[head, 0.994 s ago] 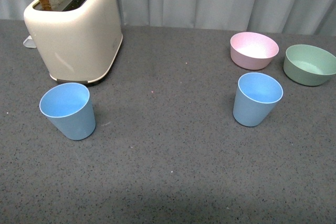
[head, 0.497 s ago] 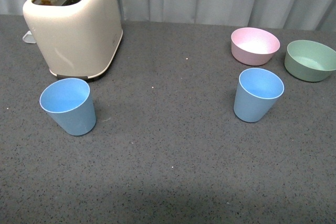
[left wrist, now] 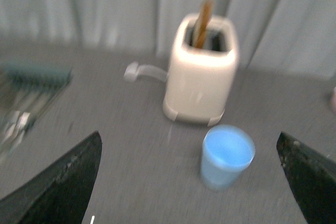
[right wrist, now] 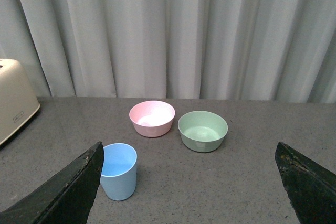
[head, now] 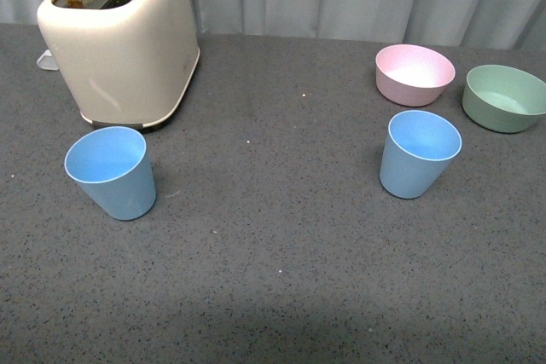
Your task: Stack blue cups with both arms
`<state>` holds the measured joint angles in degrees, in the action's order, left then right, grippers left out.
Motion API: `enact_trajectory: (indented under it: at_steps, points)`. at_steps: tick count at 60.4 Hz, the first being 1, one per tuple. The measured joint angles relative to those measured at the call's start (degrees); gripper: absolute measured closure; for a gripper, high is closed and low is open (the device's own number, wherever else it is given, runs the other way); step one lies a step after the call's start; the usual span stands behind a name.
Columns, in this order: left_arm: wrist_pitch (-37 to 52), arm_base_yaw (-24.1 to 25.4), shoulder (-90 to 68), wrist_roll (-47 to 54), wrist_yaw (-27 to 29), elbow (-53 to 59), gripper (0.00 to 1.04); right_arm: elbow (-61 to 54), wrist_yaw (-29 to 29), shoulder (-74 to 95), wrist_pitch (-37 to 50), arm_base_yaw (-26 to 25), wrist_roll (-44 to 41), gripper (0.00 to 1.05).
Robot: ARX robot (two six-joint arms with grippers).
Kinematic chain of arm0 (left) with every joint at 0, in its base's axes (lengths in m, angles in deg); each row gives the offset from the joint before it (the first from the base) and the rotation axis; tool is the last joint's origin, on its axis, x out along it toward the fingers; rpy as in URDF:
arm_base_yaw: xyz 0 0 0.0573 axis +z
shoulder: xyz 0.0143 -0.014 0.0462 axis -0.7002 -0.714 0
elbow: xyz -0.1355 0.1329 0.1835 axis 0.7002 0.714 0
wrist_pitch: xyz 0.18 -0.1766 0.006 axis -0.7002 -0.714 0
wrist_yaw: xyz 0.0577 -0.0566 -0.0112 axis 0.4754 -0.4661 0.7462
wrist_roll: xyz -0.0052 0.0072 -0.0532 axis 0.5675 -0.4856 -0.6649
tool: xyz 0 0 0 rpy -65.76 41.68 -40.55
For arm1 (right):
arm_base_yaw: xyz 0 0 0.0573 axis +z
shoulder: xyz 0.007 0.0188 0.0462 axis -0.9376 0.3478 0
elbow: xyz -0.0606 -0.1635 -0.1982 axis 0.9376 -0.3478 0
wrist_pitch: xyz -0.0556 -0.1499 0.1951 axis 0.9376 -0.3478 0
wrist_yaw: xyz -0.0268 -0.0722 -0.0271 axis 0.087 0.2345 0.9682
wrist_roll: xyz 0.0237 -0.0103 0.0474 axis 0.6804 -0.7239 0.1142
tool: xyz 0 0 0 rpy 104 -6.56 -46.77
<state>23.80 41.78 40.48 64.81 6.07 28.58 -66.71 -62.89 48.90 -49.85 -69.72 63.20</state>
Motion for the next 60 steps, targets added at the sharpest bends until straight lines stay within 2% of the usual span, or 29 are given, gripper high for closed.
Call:
enact_trajectory:
  at_steps: [3,7,22,31,41,60]
  points:
    - [-2.23,-0.79,-5.84,-3.21,6.36,-1.49,0.07,0.00,0.02,0.00,0.00,0.02,0.00,0.10]
    - [-0.94,-0.44,-12.48,-5.60,7.50,-2.21,0.07,0.00,-0.07,0.00,0.00,0.00,0.00,0.10]
    - [13.42,1.38,-38.69,-8.85,0.83,-9.62,0.07,0.00,-0.02,0.00,-0.07,0.00,0.00,0.10]
    - [20.81,0.09,-56.94,-10.58,-2.16,-14.99,0.07,0.00,-0.02,0.00,-0.07,0.00,0.00,0.10]
    - [19.74,-2.95,-78.40,-12.79,-4.81,-25.40,0.07,0.02,-0.02,0.00,-0.07,0.02,0.00,0.10]
    - [14.01,-3.72,-93.61,-14.95,-6.19,-35.19,0.07,0.00,-0.02,0.00,-0.07,0.00,0.00,0.10]
